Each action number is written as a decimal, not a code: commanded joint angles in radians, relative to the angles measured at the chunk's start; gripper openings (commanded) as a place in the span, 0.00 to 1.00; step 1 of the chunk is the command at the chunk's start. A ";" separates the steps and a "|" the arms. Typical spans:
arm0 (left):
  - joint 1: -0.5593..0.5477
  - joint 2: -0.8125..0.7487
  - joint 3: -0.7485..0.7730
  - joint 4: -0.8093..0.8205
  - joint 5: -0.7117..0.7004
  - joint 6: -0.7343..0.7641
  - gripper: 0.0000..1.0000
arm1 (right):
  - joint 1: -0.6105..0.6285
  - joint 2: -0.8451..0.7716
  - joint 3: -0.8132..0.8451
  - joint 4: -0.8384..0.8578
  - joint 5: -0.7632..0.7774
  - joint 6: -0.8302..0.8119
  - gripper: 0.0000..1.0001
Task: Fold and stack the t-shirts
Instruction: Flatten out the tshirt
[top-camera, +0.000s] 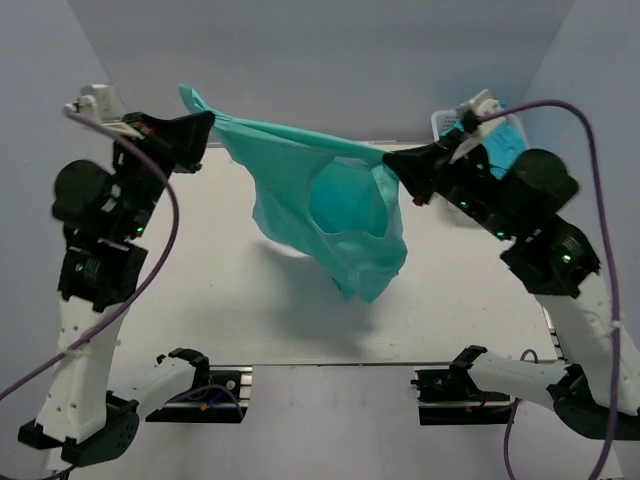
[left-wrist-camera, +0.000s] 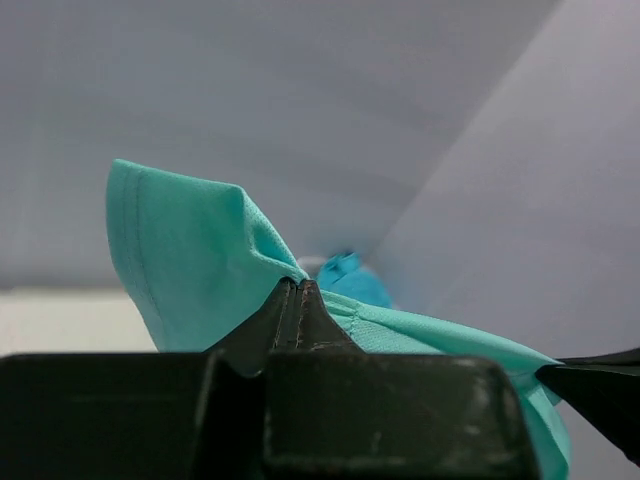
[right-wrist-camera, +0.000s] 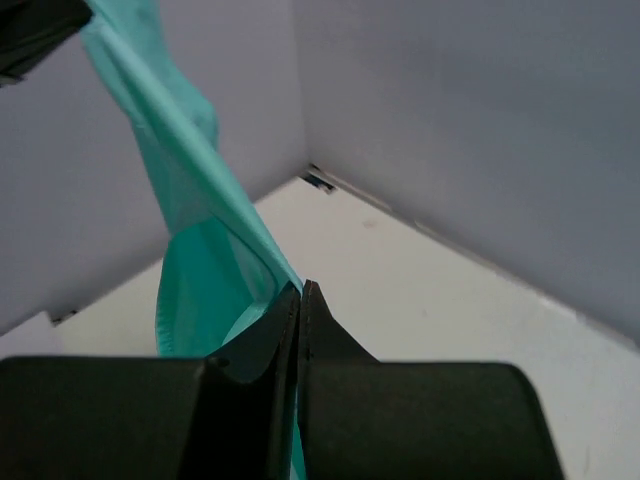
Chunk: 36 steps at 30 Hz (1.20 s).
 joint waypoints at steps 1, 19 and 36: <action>0.046 -0.081 0.118 0.067 -0.011 0.042 0.00 | -0.022 -0.075 0.113 -0.025 -0.199 -0.099 0.00; 0.046 0.066 0.254 0.009 -0.062 0.010 0.00 | -0.028 0.058 0.143 -0.001 -0.032 -0.100 0.00; 0.052 1.183 0.698 -0.541 -0.247 0.008 0.99 | -0.364 0.820 0.126 -0.039 -0.089 -0.046 0.90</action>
